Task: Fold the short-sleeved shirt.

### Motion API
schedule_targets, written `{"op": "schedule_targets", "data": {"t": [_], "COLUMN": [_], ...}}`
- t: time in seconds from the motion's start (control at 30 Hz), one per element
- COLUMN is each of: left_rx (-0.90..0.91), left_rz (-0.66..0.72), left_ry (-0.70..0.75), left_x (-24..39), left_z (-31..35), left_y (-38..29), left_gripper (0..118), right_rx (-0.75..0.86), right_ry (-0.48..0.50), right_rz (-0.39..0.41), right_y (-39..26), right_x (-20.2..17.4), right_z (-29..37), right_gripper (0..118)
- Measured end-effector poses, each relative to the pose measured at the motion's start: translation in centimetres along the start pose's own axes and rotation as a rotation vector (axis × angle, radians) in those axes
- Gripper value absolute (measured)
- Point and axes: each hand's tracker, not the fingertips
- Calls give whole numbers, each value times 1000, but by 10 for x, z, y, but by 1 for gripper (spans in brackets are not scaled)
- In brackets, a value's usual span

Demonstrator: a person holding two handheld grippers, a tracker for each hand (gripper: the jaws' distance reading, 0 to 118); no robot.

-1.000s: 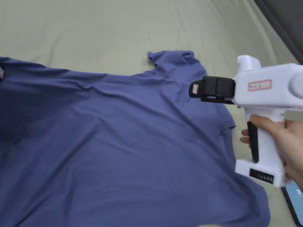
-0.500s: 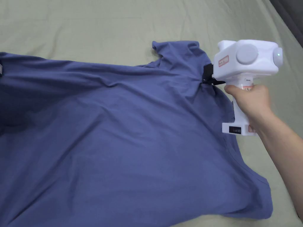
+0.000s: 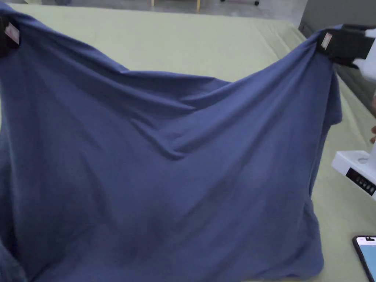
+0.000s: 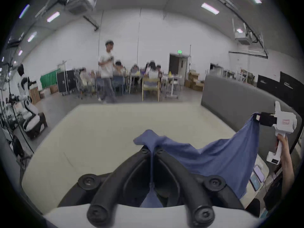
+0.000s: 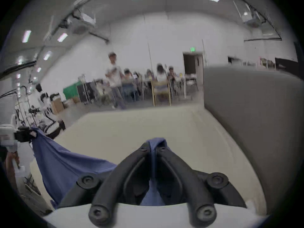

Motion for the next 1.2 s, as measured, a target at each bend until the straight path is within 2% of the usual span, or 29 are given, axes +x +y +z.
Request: {"op": "schedule_targets", "data": {"t": [0.17,0.27,0.47,0.6,0.7,0.83,0.9,1.07,1.2], "left_rx": [166,235,274,285,308,287,248,62,-4], "left_rz": [-57,-85,-99,-112,-115,-160,-159,-122,-47], "left_ry": [59,104,223,292,338,375,372,333,277], "left_x": [-5,-15,-41,-60,-72,-81,-86,-98,-99], "left_z": [44,52,27,-10,-45,-105,-140,-221,-262], "left_y": [90,145,241,271,274,258,241,170,91], "left_gripper": [0,0,0,0,0,0,0,0,0], "right_rx": [177,245,320,363,368,323,280,167,60], "right_ry": [27,8,-39,-87,-93,-137,-134,-119,-113], "right_rz": [56,86,107,122,121,188,197,192,134], "right_y": [105,170,281,318,321,301,283,206,128], "right_x": [-22,-24,-34,-40,-46,-53,-52,-42,-22], "right_z": [29,26,3,-23,-47,-94,-123,-184,-223], "right_gripper": [6,6,6,6,6,6,6,6,6]}}
